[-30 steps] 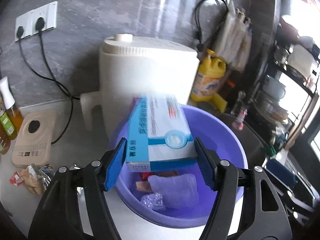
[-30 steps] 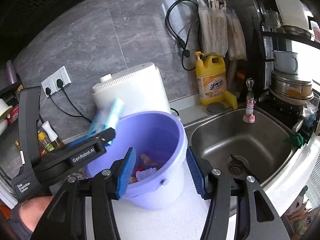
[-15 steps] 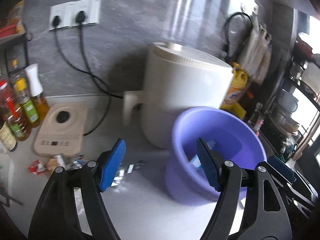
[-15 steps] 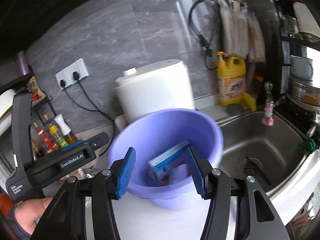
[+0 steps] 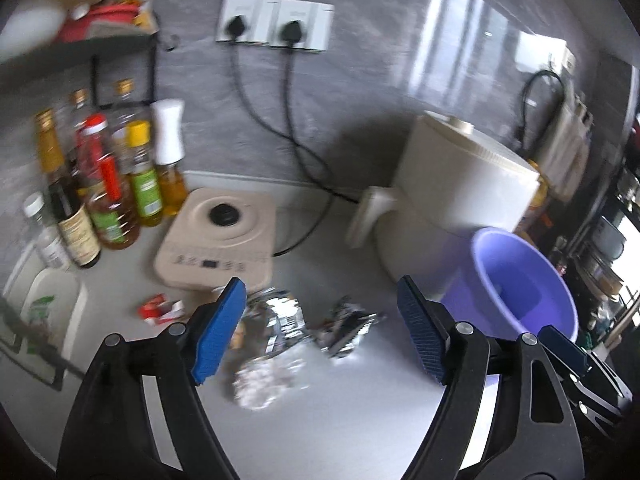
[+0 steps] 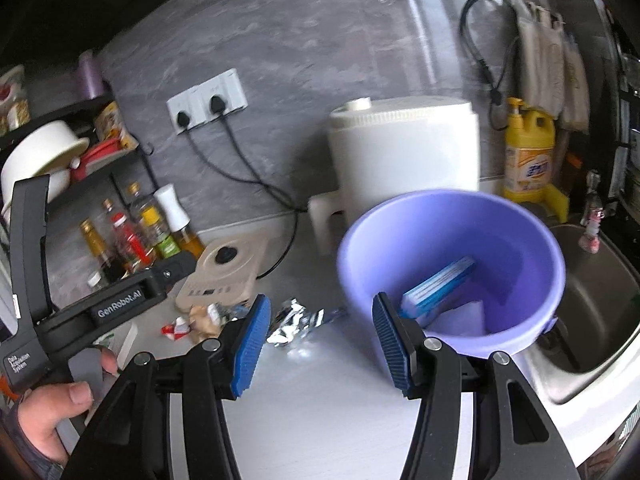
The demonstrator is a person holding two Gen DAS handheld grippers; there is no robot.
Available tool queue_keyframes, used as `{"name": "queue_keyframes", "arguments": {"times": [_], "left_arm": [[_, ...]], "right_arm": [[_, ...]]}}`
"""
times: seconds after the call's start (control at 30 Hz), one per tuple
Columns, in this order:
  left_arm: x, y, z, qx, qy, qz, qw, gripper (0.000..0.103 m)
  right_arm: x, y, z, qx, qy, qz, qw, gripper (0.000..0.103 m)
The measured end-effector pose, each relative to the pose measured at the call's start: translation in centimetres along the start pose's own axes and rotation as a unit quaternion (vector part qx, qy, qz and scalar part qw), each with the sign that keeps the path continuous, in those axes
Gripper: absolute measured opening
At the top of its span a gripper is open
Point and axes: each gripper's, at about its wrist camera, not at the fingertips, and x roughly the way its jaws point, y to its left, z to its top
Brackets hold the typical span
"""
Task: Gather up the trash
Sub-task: 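Move both tools back toward the remaining trash on the counter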
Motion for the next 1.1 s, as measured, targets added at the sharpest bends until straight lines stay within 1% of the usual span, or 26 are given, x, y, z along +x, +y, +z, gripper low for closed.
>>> {"name": "queue_keyframes", "arguments": {"times": [0.27,0.47,0.67,0.87,1.1], "left_arm": [[-0.2,4.6,-1.5,-0.022,0.016,0.029,0.9992,0.077],[0.7,7.2,-3.1,-0.04,0.037,0.049,0.9973,0.077],[1.8,8.3,-4.8,-0.044,0.061,0.063,0.9952,0.077],[3.8,8.8,-6.4,-0.041,0.094,0.075,0.9919,0.077],[6.5,8.1,-7.7,-0.039,0.12,0.067,0.9897,0.077]], "right_arm": [[1.3,2.9,-2.1,-0.015,0.025,0.008,1.0,0.053],[2.6,3.6,-3.3,-0.022,0.045,0.013,0.999,0.053],[4.2,3.3,-4.6,-0.018,0.07,0.014,0.997,0.053],[5.9,2.9,-6.0,-0.012,0.093,0.022,0.995,0.053],[7.4,2.0,-6.7,-0.011,0.11,0.024,0.994,0.053]]}}
